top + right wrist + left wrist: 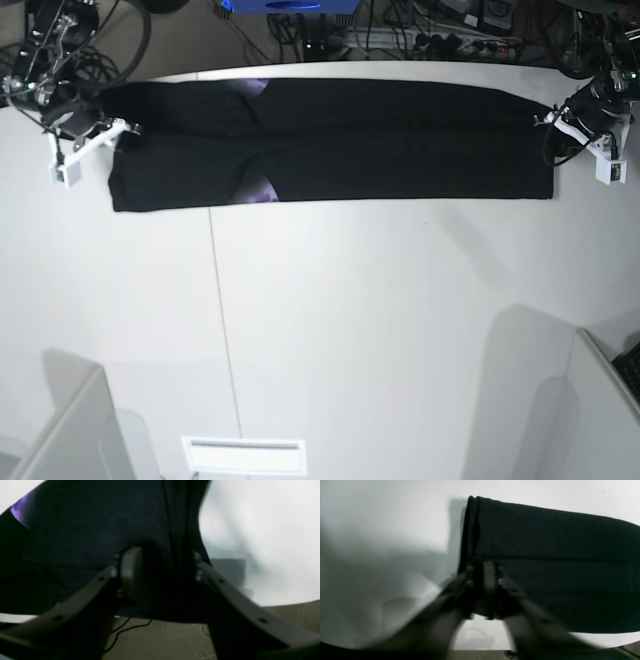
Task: Fold the T-shirt properly
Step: 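Hold the folded strip's ends with both grippers and pull them taut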
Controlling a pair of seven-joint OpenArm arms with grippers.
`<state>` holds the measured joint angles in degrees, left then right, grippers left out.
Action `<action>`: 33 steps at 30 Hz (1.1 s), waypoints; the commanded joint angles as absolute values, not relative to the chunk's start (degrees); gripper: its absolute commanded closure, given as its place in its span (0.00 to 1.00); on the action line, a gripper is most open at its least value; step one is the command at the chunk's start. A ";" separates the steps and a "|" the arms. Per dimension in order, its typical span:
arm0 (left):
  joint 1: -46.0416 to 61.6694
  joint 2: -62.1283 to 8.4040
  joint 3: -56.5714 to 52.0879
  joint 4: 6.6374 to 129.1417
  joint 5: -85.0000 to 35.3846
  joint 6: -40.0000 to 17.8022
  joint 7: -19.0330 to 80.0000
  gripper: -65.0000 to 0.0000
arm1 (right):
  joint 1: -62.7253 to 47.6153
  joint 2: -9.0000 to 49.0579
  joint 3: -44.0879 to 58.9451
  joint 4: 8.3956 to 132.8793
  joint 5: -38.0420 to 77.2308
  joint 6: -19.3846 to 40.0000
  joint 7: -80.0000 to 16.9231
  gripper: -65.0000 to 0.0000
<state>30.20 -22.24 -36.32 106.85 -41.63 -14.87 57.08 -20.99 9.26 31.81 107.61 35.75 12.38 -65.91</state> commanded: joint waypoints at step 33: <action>27.82 -17.80 -40.66 109.93 -50.33 -14.81 55.96 1.00 | -20.44 9.89 22.90 109.23 36.35 18.51 -52.18 1.00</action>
<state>27.79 -16.97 -40.34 109.01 -49.54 -14.83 57.21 -20.75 9.26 22.61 108.33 35.68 18.24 -53.28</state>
